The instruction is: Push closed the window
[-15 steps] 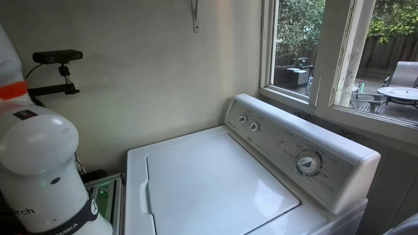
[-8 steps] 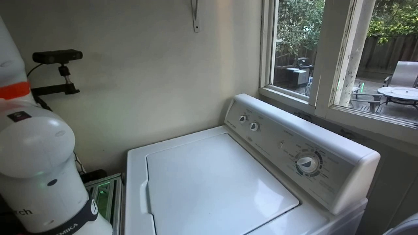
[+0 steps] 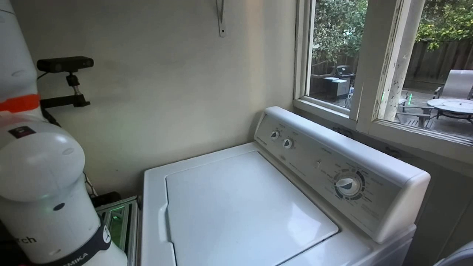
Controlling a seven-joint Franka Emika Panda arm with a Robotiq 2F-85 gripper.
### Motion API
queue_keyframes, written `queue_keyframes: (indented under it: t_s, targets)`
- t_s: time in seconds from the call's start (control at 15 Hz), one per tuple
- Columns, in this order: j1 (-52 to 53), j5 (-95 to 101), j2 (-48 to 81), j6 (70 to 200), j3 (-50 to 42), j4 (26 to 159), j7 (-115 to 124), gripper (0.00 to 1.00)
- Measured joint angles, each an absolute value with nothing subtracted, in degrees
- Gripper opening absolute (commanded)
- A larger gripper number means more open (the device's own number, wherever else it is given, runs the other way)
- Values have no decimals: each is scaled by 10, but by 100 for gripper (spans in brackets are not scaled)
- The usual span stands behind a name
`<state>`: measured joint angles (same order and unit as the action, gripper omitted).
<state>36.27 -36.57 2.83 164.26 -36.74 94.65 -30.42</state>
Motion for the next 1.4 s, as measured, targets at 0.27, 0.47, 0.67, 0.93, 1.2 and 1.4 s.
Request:
queue_keyframes:
  t_s: [0.27,0.47,0.67,0.93,1.2,1.4]
  targets:
    - [355,-464,50,1643,-363,927,-387,70]
    - [345,-522,67,1643,-359,911,-435,53]
    - [334,-552,84,1640,-357,896,-465,59]
    - [325,-558,102,1638,-356,885,-480,68]
    - [320,-558,112,1633,-355,882,-492,71]
    - [319,-557,114,1619,-355,881,-504,93]
